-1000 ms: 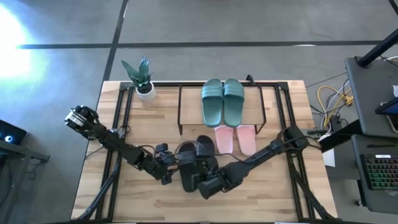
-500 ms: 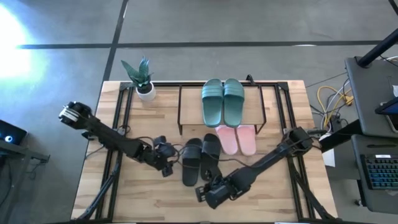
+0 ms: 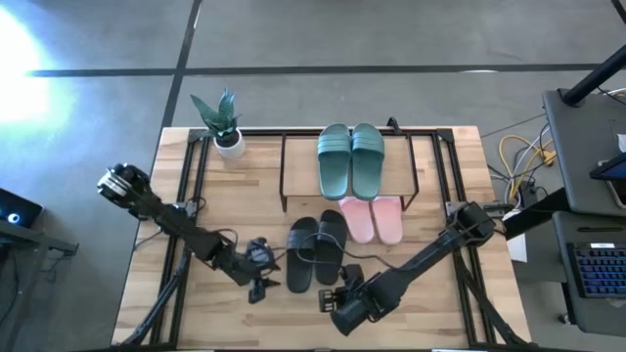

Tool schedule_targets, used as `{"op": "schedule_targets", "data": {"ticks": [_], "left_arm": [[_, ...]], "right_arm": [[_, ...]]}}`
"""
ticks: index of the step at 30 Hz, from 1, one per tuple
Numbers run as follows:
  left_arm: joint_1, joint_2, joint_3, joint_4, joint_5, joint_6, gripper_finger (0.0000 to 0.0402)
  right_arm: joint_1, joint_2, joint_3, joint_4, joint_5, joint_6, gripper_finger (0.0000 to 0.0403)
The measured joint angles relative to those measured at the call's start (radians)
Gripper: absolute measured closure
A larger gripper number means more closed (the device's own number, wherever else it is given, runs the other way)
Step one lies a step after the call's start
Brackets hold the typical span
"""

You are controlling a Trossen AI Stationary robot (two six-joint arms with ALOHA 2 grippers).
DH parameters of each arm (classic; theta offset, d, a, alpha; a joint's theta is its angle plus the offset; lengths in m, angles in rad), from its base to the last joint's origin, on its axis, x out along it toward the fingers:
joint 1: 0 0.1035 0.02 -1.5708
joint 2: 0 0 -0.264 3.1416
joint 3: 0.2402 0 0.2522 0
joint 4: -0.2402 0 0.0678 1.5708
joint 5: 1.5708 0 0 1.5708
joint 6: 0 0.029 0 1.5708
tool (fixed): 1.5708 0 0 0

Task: Pick and place slides into the shelf
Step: Move the black slippers under the shelf

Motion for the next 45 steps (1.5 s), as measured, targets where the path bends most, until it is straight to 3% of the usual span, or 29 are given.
{"op": "schedule_targets", "data": {"ticks": [10,23,30,41,45], "left_arm": [[-0.040,0.181,0.140,0.088,0.108,0.144,0.0210],[-0.044,0.354,0.313,0.085,0.160,0.211,0.0395],[-0.002,0.392,0.314,0.039,0.114,0.216,0.0400],[0.129,0.393,0.315,0.007,0.048,0.369,0.0401],[0.161,0.384,0.313,0.003,0.084,0.361,0.0401]], "right_arm": [[-0.028,0.000,-0.013,-0.004,0.003,-0.037,0.0394],[-0.024,0.001,-0.027,0.003,0.003,-0.035,0.0394],[-0.024,0.001,-0.027,0.045,0.003,-0.021,0.0394],[-0.024,0.001,-0.052,0.044,0.004,0.030,0.0394],[-0.024,0.002,-0.058,0.046,0.020,0.052,0.0394]]}}
